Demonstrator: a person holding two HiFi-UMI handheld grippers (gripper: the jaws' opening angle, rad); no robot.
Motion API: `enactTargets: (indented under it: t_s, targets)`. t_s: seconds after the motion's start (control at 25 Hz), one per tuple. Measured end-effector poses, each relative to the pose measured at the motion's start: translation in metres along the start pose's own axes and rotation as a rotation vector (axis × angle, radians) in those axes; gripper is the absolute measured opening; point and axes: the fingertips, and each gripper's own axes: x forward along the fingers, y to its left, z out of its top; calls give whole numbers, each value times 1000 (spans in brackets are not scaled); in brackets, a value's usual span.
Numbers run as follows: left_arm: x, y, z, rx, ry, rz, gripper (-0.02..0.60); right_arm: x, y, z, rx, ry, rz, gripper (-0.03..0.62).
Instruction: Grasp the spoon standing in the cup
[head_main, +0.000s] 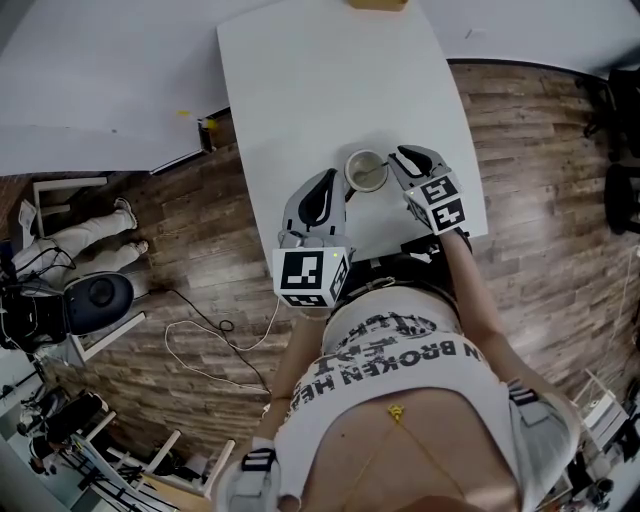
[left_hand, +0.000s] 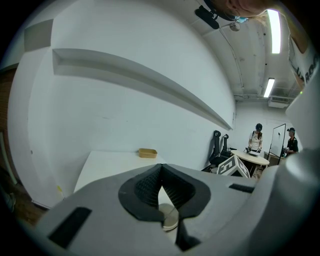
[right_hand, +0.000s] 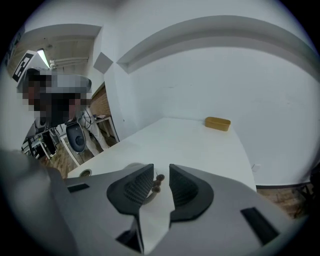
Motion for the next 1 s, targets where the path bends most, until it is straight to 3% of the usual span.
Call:
enactTargets:
  t_s: [0.16,0.48,0.72,1.0]
  targets:
    - [-1,3,0,-6,4,7,-4,8,-4,-9,76,33,33,117]
    - [-1,7,-2,-9,8,20,-5,19,0,-21,250,63,119,120]
    - [-2,7,-3,-10,8,26,-3,22,5,-24,273,86,150,60]
    - [-3,5,-4,-10,2,26,-5,20,8,-24,274,85,174,49]
